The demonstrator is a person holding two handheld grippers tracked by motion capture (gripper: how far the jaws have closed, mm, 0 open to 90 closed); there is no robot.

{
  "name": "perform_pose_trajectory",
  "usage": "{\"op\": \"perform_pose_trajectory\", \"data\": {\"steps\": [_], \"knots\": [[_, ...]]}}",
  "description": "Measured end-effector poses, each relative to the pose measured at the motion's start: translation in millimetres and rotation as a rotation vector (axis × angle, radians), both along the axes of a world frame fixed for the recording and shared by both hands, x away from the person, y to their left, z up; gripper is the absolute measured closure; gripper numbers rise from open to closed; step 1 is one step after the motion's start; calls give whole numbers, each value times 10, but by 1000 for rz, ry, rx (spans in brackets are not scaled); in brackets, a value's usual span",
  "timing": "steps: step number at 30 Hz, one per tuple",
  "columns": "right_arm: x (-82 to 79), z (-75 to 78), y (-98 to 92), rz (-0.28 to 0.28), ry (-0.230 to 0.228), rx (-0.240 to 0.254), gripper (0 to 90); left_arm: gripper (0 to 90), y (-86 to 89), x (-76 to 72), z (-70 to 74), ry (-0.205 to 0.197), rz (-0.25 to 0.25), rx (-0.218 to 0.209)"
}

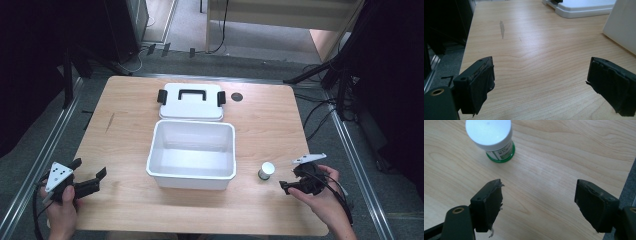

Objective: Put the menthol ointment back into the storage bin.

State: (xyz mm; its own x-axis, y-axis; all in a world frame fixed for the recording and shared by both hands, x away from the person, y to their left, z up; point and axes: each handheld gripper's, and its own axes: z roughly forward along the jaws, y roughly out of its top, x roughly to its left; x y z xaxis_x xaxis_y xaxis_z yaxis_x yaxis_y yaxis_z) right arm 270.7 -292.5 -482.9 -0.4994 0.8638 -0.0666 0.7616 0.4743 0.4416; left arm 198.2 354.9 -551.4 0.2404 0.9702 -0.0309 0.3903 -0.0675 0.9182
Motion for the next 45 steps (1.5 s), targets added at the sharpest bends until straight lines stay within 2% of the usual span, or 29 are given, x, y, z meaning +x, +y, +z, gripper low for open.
{"op": "perform_pose_trajectory", "data": {"steps": [1, 2, 3, 4, 5, 6, 8, 10, 12, 13, 14, 19, 29, 32, 45], "knots": [[36, 48, 46, 6, 29, -29, 231, 82, -1, 0, 0, 0, 0, -1], [36, 48, 46, 6, 29, -29, 231, 82, 0, 0, 0, 0, 0, 0], [72, 82, 87, 19, 67, -47, 232, 82, 0, 0, 0, 0, 0, 1], [72, 82, 87, 19, 67, -47, 232, 82, 0, 0, 0, 0, 0, 1], [101, 107, 128, 34, 101, -72, 227, 82, -1, 0, 0, 0, 0, 1], [101, 107, 128, 34, 101, -72, 227, 82, -1, 0, 0, 0, 0, 1], [140, 137, 188, 47, 142, -108, 226, 82, -1, 1, 0, 0, -1, 2], [153, 145, 204, 55, 153, -121, 225, 82, -2, 1, 0, 1, -2, 3], [180, 151, 244, 63, 185, -131, 223, 82, -3, 1, 0, 1, -1, 4], [193, 144, 282, 82, 214, -159, 222, 82, -2, 0, 0, 0, -1, 3], [193, 144, 282, 82, 214, -159, 222, 82, 0, 0, 1, 0, -2, 4], [230, 141, 374, 113, 271, -199, 223, 82, 3, 0, 0, 0, -1, -1], [319, 230, 490, 106, 299, -207, 224, 82, 3, 0, -2, -2, 0, -6], [350, 243, 510, 120, 299, -206, 223, 82, 5, 0, -1, -1, -1, -6], [479, 228, 687, 117, 321, -195, 233, 82, 6, 0, -1, 0, -1, -8]]}}
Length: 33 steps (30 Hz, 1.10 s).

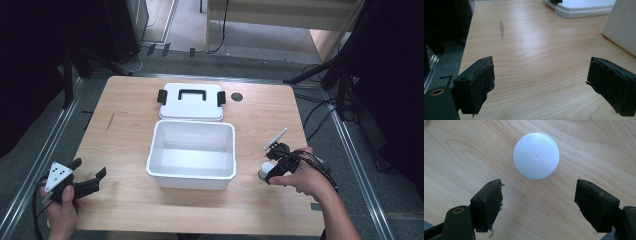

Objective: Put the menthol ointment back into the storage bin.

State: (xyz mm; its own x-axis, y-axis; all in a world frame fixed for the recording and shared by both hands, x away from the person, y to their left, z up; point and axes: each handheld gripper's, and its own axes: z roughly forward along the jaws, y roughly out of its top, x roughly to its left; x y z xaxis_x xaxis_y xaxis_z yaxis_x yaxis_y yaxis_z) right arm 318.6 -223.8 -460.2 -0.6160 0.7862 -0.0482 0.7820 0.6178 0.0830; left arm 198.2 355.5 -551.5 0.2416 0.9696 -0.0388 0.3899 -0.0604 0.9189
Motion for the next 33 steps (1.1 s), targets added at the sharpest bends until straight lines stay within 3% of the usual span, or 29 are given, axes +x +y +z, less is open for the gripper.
{"op": "perform_pose_trajectory", "data": {"steps": [13, 24, 33], "knots": [[119, -33, 158, -19, 8, -3, 264, 82, 2, 1, 0, 0, -2, -1], [199, -70, 183, -73, 13, 6, 387, 82, 0, 2, 1, 3, -3, 2], [216, -114, 178, -63, 31, 12, 492, 82, -4, 4, 1, 5, -6, 6]]}}
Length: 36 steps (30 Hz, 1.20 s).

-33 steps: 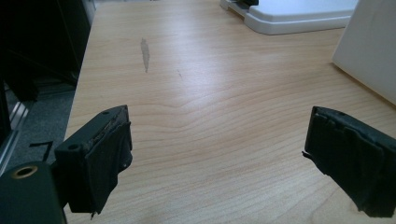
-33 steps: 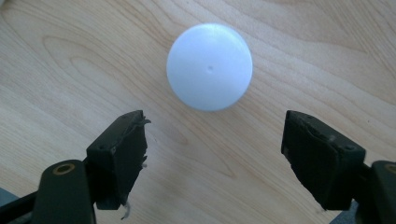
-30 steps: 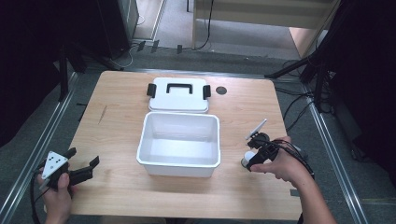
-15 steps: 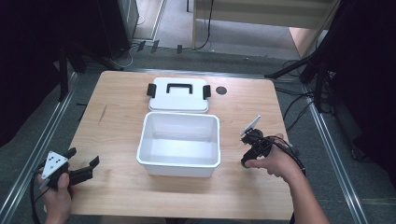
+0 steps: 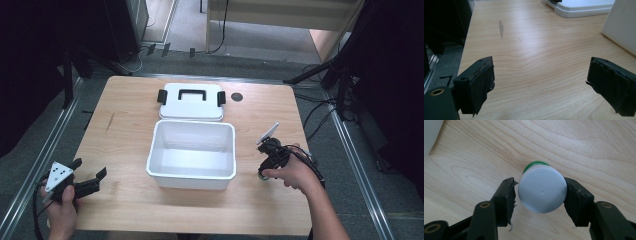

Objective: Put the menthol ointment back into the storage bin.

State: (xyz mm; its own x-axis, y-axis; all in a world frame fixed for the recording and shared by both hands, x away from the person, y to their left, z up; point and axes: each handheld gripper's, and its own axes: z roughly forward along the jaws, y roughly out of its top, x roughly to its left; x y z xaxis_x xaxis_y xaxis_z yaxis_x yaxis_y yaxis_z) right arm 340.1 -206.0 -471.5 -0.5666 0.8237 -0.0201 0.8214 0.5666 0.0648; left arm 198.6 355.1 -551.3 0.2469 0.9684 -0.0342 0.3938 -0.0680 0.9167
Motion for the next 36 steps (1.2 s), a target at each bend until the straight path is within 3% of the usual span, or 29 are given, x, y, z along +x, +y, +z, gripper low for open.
{"op": "perform_pose_trajectory", "data": {"steps": [14, 36], "knots": [[25, 66, -25, 5, -3, 31, 515, 82, 0, 0, 0, 0, 0, 2], [58, 433, 52, 28, 3, 41, 515, 82, 4, 0, -1, -1, 1, -6]]}}
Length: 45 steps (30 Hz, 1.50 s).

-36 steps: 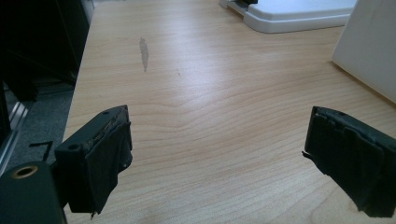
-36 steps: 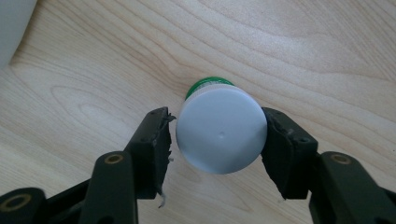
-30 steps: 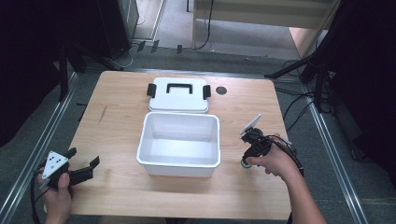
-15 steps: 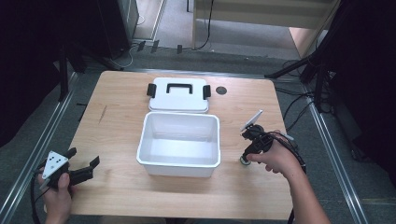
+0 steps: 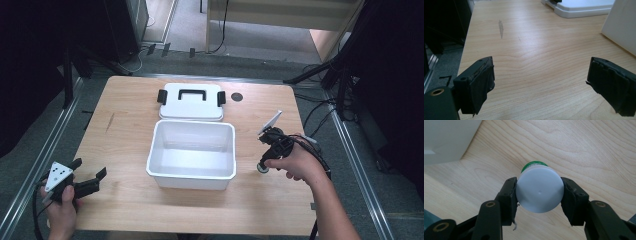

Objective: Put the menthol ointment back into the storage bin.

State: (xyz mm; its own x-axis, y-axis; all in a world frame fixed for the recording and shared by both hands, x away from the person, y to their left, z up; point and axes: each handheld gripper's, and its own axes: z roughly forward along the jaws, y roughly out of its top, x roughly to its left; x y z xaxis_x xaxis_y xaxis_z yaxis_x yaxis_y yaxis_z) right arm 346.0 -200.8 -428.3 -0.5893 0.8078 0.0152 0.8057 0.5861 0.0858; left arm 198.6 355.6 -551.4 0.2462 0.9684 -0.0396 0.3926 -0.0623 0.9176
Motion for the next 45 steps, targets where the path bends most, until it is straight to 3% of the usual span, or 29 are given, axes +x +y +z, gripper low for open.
{"op": "perform_pose_trajectory", "data": {"steps": [29, 45], "knots": [[65, 497, 154, 11, 2, 8, 516, 82, -2, 1, 1, 3, -4, 3], [86, 775, 352, 35, 3, -7, 516, 82, -2, 3, 2, 3, -5, 4]]}}
